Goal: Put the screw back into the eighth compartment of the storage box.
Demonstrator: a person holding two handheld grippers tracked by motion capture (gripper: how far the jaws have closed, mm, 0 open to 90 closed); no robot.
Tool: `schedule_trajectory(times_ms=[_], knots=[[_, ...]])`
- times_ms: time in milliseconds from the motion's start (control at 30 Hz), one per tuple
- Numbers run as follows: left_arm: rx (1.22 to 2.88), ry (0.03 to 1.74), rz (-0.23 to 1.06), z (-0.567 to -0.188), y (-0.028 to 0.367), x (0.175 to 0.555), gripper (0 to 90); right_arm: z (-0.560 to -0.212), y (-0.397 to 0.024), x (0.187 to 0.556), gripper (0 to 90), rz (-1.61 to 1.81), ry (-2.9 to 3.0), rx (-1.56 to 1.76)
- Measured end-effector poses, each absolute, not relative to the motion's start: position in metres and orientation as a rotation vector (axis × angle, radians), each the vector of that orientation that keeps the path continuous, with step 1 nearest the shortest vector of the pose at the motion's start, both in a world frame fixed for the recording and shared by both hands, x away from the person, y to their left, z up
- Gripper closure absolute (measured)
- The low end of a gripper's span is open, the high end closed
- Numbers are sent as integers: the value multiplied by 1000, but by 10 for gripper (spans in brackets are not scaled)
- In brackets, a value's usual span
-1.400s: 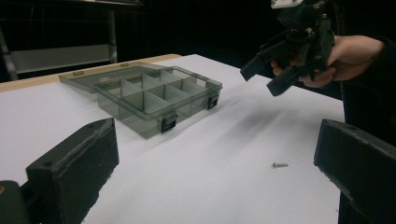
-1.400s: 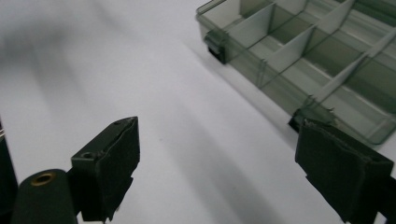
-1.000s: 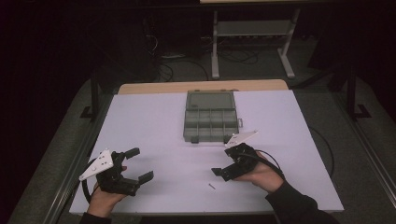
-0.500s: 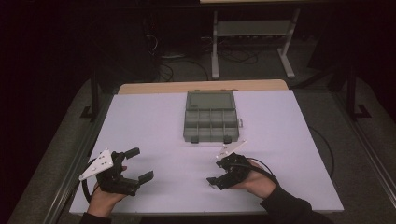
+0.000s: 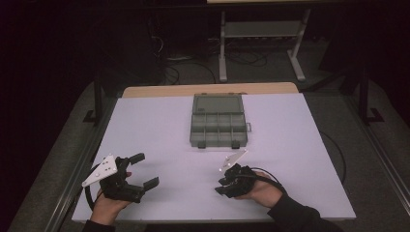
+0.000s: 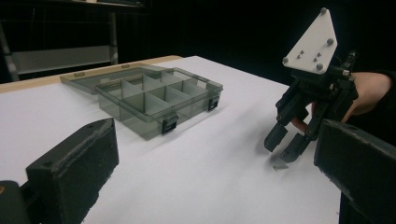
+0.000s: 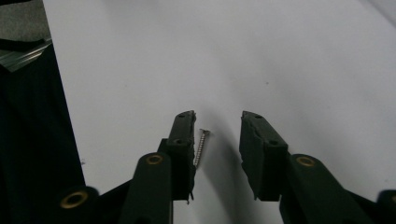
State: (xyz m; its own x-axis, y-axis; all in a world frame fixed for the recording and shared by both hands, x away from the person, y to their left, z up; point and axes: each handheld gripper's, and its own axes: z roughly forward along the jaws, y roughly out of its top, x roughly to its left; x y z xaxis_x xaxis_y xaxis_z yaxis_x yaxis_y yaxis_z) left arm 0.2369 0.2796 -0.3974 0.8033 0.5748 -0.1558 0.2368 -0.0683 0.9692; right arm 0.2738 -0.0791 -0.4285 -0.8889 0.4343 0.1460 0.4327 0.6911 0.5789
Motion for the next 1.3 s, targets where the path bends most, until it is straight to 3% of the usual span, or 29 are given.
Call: schedule_trajectory(times_ms=[700,1300], knots=[[1655,649,314,-397,279,237,0,-435,-74,272,861,922,2931,702],[1654,649,315,-397,279,237,0,-417,-85,279,866,996,2883,725]])
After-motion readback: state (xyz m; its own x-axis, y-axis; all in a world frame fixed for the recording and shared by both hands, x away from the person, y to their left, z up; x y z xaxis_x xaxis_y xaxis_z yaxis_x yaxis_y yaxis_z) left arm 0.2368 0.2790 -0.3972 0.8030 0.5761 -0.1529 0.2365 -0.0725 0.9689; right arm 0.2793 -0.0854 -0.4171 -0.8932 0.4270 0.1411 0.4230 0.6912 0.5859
